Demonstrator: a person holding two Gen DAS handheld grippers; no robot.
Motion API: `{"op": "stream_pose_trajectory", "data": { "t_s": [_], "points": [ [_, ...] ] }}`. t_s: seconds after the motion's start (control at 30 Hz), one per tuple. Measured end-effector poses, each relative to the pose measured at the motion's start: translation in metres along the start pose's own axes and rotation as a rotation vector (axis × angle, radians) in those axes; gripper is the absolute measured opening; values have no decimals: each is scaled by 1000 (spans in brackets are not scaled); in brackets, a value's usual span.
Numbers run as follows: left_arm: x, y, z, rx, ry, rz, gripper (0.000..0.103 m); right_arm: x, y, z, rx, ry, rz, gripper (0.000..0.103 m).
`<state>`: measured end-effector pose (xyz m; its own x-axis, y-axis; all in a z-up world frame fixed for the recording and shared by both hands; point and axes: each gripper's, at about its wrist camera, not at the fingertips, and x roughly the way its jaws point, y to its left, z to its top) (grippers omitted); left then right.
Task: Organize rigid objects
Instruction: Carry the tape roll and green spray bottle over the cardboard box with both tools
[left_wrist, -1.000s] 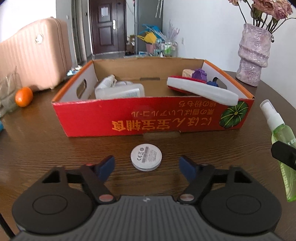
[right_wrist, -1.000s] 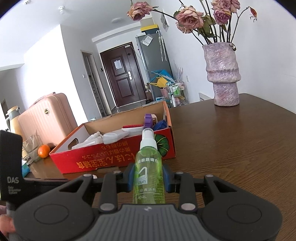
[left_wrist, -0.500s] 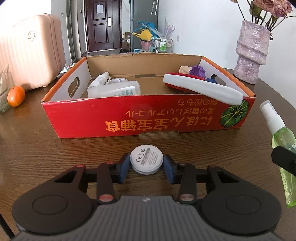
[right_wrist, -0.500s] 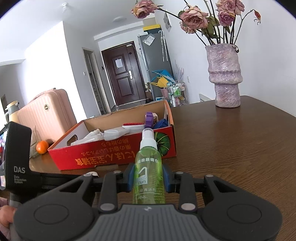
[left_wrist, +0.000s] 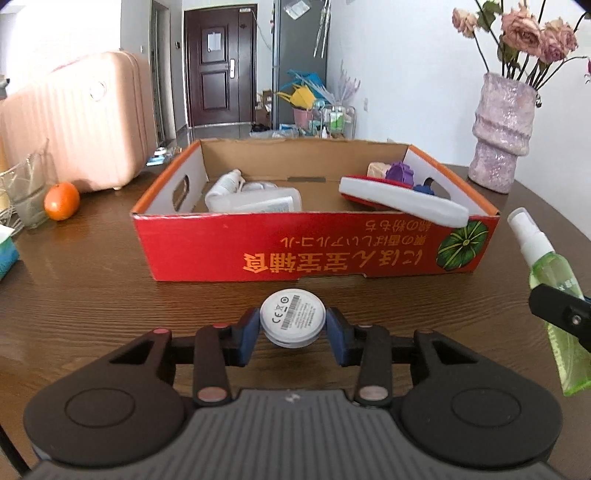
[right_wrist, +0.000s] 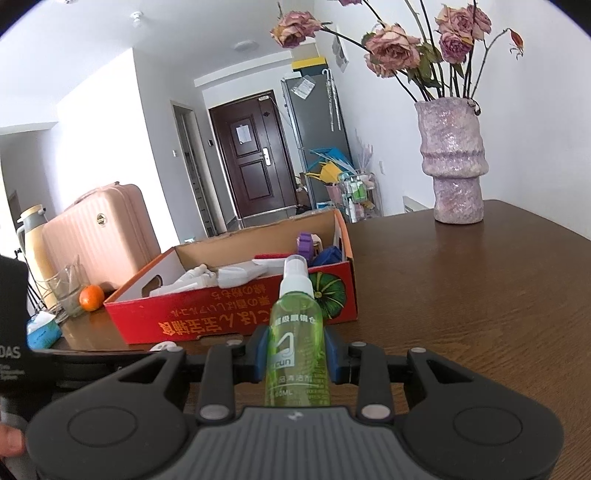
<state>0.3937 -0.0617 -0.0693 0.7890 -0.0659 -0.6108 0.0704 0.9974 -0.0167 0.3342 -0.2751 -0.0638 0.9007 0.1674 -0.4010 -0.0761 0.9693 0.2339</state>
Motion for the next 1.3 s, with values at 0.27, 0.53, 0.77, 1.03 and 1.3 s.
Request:
{"op": "stream_pose_trajectory", "data": {
  "t_s": [0.27,0.53,0.77,1.03,1.3],
  "points": [
    [-28,7,-7,-15,-50,13,40,-3,6,-1,-18,-7,15,30],
    [-55,8,-15,-15,-111,19,40,-6,15,-5,-46,-15,41,30],
    [-76,11,-20,-24,-151,21,40,-13,23,-9,-52,-26,50,30],
    [-95,14,-19,-36,-194,18,40,-21,39,-10,-60,-49,77,30],
    [-103,15,-3,-22,-234,16,40,-19,52,3,-56,-56,90,30]
  ]
}}
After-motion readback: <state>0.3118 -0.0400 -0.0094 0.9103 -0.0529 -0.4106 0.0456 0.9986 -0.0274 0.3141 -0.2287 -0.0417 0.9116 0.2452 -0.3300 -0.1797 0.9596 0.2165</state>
